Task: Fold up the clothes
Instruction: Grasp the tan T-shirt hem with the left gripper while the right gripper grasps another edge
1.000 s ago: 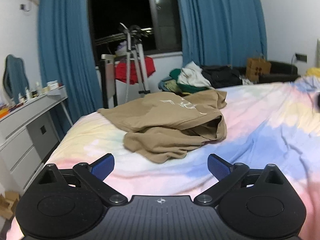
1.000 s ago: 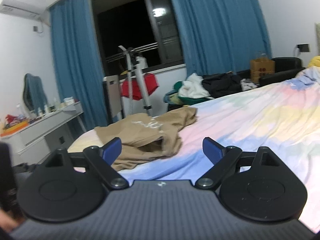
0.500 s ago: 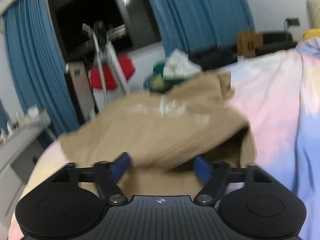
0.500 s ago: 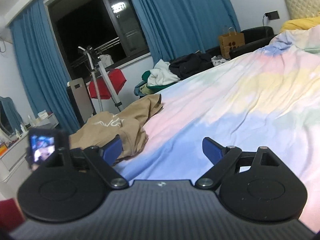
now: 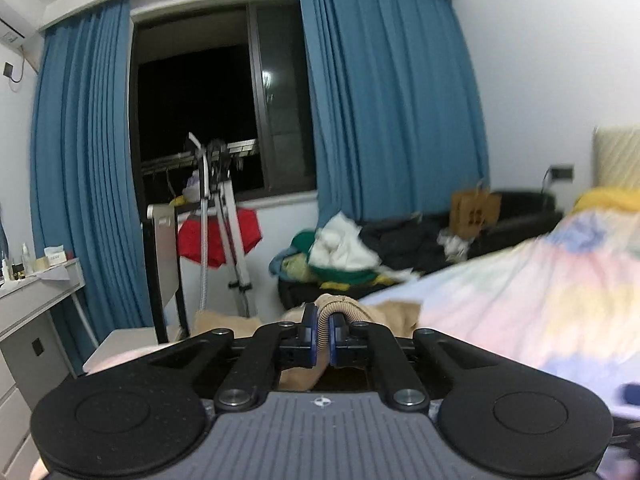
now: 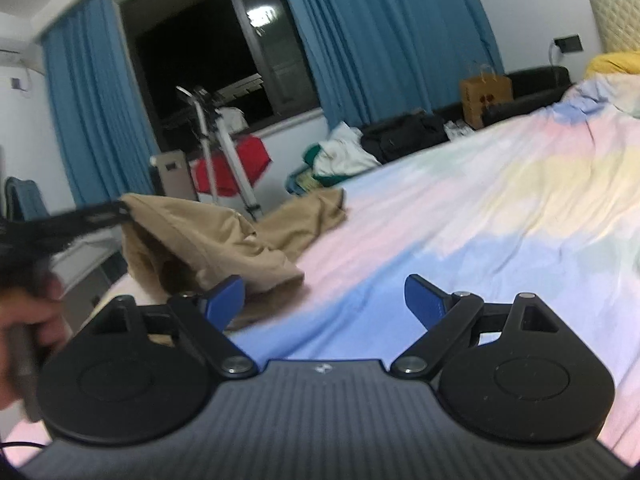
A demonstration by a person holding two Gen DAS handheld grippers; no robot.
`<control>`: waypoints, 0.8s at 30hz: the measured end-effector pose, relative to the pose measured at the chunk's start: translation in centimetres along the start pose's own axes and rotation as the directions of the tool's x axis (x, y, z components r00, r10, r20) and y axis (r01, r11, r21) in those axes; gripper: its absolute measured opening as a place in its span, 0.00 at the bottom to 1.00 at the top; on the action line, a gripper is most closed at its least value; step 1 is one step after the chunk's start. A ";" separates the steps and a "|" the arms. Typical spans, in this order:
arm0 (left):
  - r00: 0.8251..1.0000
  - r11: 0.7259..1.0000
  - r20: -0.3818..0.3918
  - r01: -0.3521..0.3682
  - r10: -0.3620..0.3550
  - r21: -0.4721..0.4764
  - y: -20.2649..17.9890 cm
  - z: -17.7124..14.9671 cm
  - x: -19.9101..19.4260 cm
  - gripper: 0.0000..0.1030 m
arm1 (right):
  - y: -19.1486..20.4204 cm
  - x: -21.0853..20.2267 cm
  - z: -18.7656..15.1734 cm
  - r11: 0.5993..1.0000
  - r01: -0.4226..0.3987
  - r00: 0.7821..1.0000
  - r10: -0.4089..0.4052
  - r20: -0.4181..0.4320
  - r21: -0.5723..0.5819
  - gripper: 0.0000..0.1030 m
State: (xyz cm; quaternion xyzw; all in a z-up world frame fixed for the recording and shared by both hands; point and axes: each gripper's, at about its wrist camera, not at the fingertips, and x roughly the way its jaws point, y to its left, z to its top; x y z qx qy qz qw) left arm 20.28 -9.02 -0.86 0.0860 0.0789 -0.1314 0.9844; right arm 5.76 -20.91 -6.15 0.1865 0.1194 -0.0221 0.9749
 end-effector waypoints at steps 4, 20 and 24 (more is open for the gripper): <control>0.999 0.997 0.004 0.053 -0.053 -0.058 0.2 1.9 -6.4 0.05 | 1.9 -2.7 0.6 0.993 -0.104 0.994 0.105 0.034 -0.053 0.86; 0.991 0.925 0.081 0.127 -0.105 -0.359 8.9 -2.3 -14.8 0.06 | 13.4 -1.7 -4.0 0.980 -0.165 0.949 0.187 -0.252 0.108 0.49; 0.994 0.913 0.080 0.100 -0.075 -0.394 11.5 -3.2 -15.0 0.06 | 14.4 1.2 -4.6 0.974 -0.122 0.965 0.162 -0.209 0.189 0.48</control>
